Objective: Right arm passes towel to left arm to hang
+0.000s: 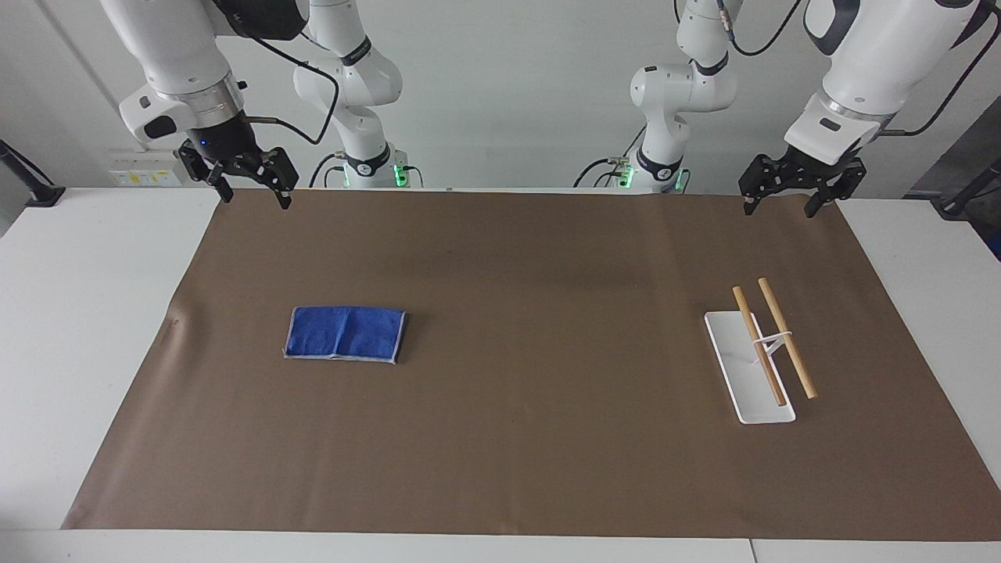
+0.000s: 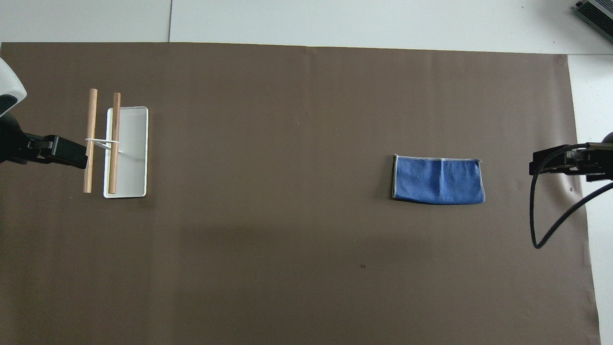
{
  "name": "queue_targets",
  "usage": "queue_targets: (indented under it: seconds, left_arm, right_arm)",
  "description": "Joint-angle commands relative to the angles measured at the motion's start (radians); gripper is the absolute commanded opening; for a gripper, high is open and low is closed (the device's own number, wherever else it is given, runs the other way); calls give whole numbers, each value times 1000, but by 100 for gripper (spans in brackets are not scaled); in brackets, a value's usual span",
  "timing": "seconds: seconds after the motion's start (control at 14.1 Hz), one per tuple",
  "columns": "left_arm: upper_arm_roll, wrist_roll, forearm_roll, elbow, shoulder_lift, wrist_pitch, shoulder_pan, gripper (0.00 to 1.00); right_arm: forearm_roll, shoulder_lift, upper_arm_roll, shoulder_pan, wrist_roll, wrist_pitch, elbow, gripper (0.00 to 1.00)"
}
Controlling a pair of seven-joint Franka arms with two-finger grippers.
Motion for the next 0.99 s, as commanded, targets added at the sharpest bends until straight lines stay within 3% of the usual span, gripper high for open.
queue_targets:
  seconds: [0.0, 0.92]
  left_arm:
    - [-5, 4, 16, -20, -21, -9, 7, 100]
    - [-5, 4, 16, -21, -21, -9, 7, 100]
  right_arm:
    - [8, -30, 5, -13, -17, 21, -39, 100]
    - [5, -43, 5, -13, -7, 30, -67, 100]
